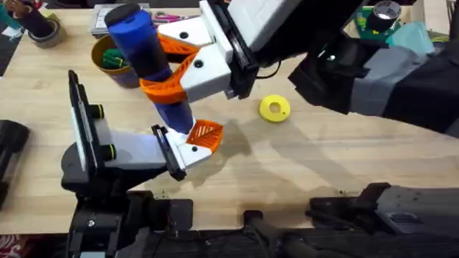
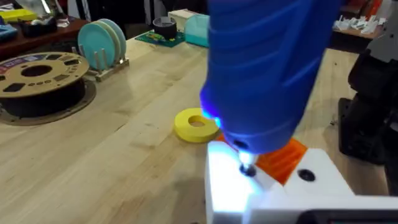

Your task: Pick up the gripper from the table and insert it into the empty holder that is missing its gripper. Then pick up a screw, insert it into the mounting hole, and use the screwdriver to tighten it. Finally, clean up the table by picking up the vegetable and placing it into the bucket.

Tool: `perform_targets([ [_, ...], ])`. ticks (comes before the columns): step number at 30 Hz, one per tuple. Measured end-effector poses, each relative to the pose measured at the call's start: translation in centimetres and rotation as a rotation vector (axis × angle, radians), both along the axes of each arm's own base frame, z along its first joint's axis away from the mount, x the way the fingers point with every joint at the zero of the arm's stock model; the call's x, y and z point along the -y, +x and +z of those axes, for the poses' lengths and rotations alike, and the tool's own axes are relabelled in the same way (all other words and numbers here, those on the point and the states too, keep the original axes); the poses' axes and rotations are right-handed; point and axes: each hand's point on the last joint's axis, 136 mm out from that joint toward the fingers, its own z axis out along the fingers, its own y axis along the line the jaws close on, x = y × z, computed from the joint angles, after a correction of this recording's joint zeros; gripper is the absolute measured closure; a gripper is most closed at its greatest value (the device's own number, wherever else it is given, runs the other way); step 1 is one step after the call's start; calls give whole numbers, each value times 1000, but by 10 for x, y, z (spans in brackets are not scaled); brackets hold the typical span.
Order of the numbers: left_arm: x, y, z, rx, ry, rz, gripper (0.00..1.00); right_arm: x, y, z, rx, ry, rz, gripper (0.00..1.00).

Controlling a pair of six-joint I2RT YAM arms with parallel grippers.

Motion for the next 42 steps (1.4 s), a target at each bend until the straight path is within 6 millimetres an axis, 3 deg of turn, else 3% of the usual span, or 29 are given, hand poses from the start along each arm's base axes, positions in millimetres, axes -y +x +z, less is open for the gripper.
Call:
perform_targets([
  [13,0,0,0,0,0,0,987,1,-1,5,22,23,-1,976],
  [18,0,0,0,0,0,0,987,2,10,13,-2,23,-37,976],
  [20,0,0,0,0,0,0,987,4,22,25,-26,5,-63,976],
  [24,0,0,0,0,0,0,987,14,51,68,-33,-16,-140,976],
  [27,0,0,0,0,0,0,987,21,61,90,-21,-40,-185,976],
  [32,0,0,0,0,0,0,987,28,66,99,3,-83,-226,976],
  [37,0,0,0,0,0,0,987,37,81,89,55,-121,-288,976],
  [42,0,0,0,0,0,0,987,55,123,28,164,-358,-537,976],
])
